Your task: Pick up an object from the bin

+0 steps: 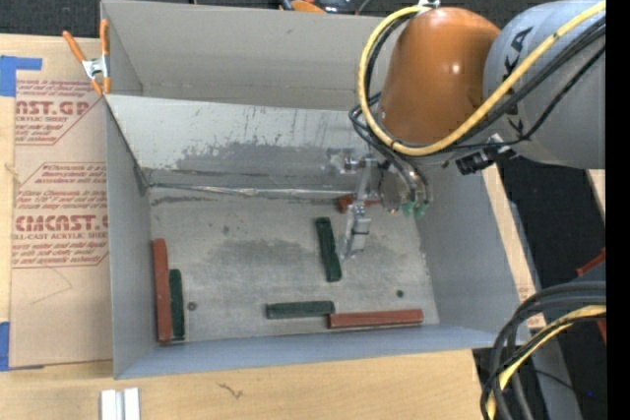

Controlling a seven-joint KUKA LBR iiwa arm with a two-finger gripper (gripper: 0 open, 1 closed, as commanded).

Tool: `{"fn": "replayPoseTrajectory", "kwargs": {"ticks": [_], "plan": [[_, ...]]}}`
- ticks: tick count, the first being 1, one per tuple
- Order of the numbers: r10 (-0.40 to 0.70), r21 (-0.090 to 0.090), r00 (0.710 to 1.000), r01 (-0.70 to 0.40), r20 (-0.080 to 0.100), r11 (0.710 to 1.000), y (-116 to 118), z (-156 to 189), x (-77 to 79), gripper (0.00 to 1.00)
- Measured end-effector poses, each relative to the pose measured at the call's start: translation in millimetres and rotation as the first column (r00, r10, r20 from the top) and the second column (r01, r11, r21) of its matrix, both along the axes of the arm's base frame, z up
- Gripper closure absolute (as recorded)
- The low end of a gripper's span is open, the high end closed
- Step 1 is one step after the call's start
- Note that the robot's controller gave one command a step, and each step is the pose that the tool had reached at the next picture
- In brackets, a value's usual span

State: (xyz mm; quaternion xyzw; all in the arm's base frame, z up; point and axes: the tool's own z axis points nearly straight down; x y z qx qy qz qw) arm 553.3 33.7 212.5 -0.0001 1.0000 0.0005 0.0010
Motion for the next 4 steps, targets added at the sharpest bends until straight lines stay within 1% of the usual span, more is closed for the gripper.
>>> {"fn": "replayPoseTrajectory", "kwargs": {"ticks": [1, 2, 3, 4], "plan": [[0.226, 0.0, 0.974, -0.226, -0.006, 0.974, -30.3, -145.7, 16.1, 0.0], [0.565, -0.001, 0.825, -0.565, -0.001, 0.825, -36.1, -142.8, 7.2, 0.0], [0.795, -0.001, 0.606, -0.795, 0.0, 0.606, -39.7, -142.9, 11.0, 0.0], [0.794, 0.0, 0.608, -0.794, 0.002, 0.608, -38.2, -143.1, 11.1, 0.0]]}}
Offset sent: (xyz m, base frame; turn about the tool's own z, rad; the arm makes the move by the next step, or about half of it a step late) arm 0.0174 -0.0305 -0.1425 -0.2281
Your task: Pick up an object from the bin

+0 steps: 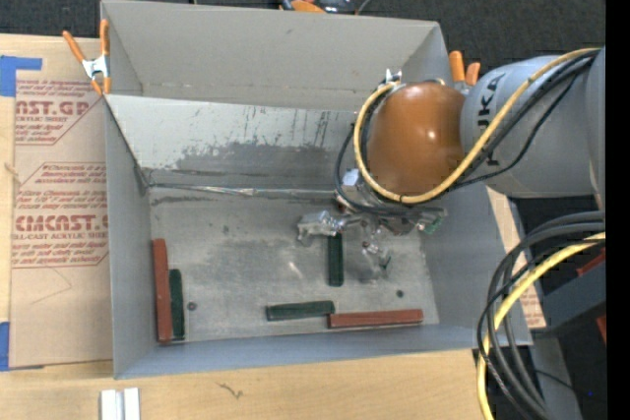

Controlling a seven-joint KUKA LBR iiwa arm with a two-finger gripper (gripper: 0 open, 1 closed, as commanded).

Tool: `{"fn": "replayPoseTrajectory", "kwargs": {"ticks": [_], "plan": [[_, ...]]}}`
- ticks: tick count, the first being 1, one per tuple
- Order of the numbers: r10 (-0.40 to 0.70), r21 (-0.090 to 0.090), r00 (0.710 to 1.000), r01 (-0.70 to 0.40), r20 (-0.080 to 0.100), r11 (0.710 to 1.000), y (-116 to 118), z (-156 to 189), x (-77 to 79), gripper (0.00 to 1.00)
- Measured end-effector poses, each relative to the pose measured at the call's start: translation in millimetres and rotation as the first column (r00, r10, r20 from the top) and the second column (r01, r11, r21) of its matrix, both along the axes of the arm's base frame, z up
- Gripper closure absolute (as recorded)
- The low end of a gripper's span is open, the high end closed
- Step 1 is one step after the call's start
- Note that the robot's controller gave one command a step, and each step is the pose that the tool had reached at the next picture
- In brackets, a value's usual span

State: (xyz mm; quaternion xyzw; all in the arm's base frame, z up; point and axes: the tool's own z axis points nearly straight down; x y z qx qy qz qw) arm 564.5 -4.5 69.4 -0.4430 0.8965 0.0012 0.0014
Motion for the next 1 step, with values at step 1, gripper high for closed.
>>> {"fn": "replayPoseTrajectory", "kwargs": {"ticks": [1], "plan": [[-0.001, 0.0, 1.0, 0.001, 0.0, 1.0, 1.5, -0.2, 0.2, 0.0]]}}
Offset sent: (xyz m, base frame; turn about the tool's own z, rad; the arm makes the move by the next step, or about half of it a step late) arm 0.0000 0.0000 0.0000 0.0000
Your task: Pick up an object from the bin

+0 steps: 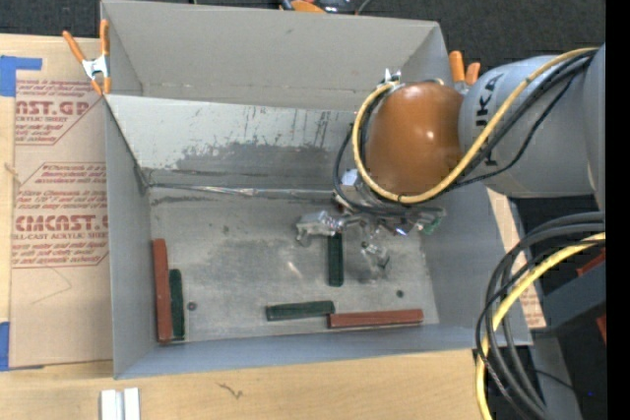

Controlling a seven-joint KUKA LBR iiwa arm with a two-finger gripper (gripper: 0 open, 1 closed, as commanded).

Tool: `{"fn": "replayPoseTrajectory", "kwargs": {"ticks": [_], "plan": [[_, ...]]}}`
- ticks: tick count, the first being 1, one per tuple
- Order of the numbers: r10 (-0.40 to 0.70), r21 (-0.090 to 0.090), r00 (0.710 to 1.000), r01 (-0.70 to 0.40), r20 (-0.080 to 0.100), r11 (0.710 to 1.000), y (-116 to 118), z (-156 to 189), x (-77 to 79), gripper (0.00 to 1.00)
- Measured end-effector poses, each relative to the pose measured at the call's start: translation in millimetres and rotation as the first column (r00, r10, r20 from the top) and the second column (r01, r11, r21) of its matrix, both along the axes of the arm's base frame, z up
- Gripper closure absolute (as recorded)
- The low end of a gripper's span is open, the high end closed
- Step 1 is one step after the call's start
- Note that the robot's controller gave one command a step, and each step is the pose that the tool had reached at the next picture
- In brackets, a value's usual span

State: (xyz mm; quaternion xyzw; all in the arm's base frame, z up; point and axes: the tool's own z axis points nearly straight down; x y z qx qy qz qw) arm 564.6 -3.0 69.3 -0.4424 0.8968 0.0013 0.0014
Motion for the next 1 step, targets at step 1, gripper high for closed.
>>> {"fn": "replayPoseTrajectory", "kwargs": {"ticks": [1], "plan": [[-0.001, 0.0, 1.0, 0.001, 0.0, 1.0, 0.0, 0.7, 0.4, 1.0]]}}
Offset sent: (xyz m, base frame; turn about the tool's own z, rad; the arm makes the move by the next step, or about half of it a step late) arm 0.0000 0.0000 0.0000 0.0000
